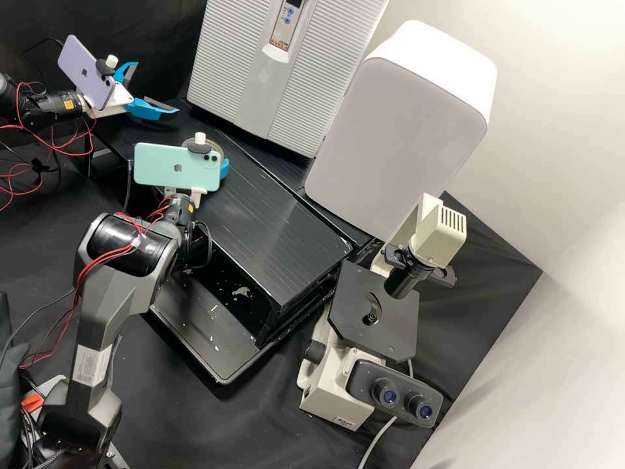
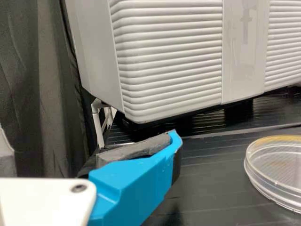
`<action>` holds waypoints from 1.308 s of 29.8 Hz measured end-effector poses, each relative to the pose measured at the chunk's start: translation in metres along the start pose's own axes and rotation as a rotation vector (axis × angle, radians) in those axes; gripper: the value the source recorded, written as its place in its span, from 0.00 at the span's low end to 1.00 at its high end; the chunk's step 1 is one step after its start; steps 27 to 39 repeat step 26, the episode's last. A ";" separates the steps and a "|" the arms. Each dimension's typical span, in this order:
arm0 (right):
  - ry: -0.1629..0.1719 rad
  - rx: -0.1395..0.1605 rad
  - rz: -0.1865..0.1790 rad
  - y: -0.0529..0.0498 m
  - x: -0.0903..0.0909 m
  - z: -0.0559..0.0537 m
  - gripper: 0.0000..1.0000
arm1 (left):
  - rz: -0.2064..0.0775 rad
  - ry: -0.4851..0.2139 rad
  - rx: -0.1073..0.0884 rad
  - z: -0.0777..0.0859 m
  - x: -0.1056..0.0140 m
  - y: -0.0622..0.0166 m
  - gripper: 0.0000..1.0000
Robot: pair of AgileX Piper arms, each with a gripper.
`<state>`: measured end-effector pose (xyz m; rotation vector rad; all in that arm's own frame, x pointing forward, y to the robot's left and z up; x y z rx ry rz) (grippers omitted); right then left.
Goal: Slide the petri dish to the left
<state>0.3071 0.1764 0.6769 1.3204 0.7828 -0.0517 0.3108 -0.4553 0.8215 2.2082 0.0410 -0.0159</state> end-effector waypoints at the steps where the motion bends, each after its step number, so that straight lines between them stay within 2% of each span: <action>1: -0.023 0.001 0.030 0.000 -0.004 0.000 1.00 | 0.000 0.000 0.000 0.000 0.000 0.0000 1.00; 4: -0.122 -0.024 0.147 -0.002 -0.021 0.002 1.00 | 0.000 0.000 0.000 0.000 0.000 0.0000 1.00; 6: -0.162 -0.041 0.232 -0.001 -0.032 0.002 1.00 | 0.000 0.000 0.000 0.000 0.000 0.0000 1.00; 8: -0.177 -0.050 0.286 -0.002 -0.043 0.002 1.00 | 0.000 0.000 0.000 0.000 0.000 0.0000 1.00; 9: -0.171 -0.052 0.323 -0.002 -0.052 0.002 1.00 | 0.000 0.000 0.000 0.000 0.000 0.0000 1.00; 13: -0.138 -0.069 0.405 0.000 -0.074 0.000 1.00 | 0.000 0.000 0.000 0.000 0.000 0.0000 1.00; 15: -0.120 -0.057 0.414 -0.001 -0.086 -0.001 1.00 | 0.000 0.000 0.000 0.000 0.000 0.0000 1.00; 19: -0.045 0.001 0.392 -0.001 -0.109 -0.005 1.00 | 0.000 0.000 0.000 0.000 0.000 0.0000 1.00; 21: -0.014 0.024 0.392 -0.002 -0.123 -0.009 1.00 | 0.000 0.000 0.000 0.000 0.000 0.0000 1.00; 26: 0.029 0.040 0.381 -0.007 -0.146 -0.014 1.00 | 0.000 0.000 0.000 0.000 0.000 0.0000 1.00; 39: 0.029 0.040 0.381 -0.007 -0.146 -0.014 1.00 | 0.000 0.000 0.000 0.000 0.000 0.0000 1.00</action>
